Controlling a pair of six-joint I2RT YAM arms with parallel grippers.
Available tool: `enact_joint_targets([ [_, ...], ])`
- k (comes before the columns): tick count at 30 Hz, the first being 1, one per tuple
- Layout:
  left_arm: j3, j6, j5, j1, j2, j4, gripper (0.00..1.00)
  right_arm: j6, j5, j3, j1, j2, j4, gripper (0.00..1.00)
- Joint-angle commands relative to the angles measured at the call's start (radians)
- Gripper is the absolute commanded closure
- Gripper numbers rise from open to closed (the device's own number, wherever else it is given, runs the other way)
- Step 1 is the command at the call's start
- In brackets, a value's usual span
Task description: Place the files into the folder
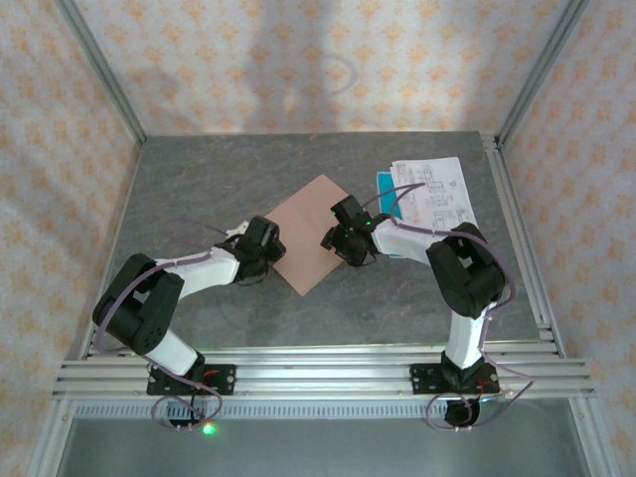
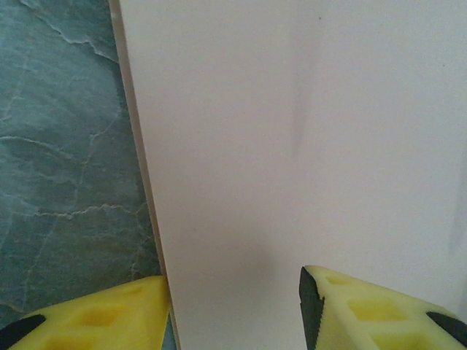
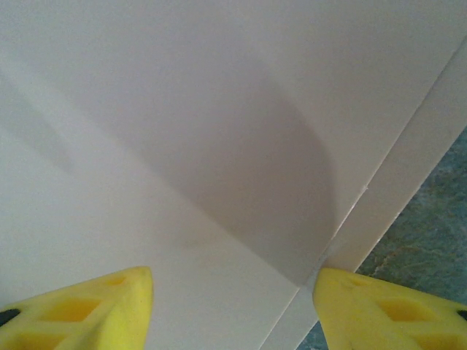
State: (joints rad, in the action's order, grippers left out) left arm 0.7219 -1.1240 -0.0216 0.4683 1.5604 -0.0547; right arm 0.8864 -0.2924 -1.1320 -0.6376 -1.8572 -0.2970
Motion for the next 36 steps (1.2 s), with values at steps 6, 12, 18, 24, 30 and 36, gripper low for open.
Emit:
enact_joint_targets([
  [6, 0.022, -0.002, 0.0, -0.003, -0.005, 0.029, 0.52, -0.013, 0.007, 0.015, 0.006, -0.065, -0.041, 0.38],
  [12, -0.001, -0.025, -0.004, 0.001, -0.022, 0.074, 0.52, -0.015, 0.004, 0.014, 0.006, -0.069, -0.037, 0.38],
  [18, -0.062, -0.074, -0.027, 0.012, -0.022, 0.211, 0.52, -0.018, -0.02, 0.011, 0.01, -0.08, -0.025, 0.37],
  [24, -0.112, -0.112, -0.035, 0.032, -0.005, 0.326, 0.52, -0.023, -0.044, 0.011, 0.019, -0.088, -0.018, 0.37],
  [30, -0.123, -0.119, -0.02, 0.065, 0.001, 0.36, 0.54, -0.025, -0.055, 0.011, 0.022, -0.095, -0.016, 0.37],
  [36, -0.142, -0.129, -0.004, 0.09, -0.008, 0.389, 0.56, -0.027, -0.06, 0.015, 0.026, -0.096, -0.013, 0.37],
])
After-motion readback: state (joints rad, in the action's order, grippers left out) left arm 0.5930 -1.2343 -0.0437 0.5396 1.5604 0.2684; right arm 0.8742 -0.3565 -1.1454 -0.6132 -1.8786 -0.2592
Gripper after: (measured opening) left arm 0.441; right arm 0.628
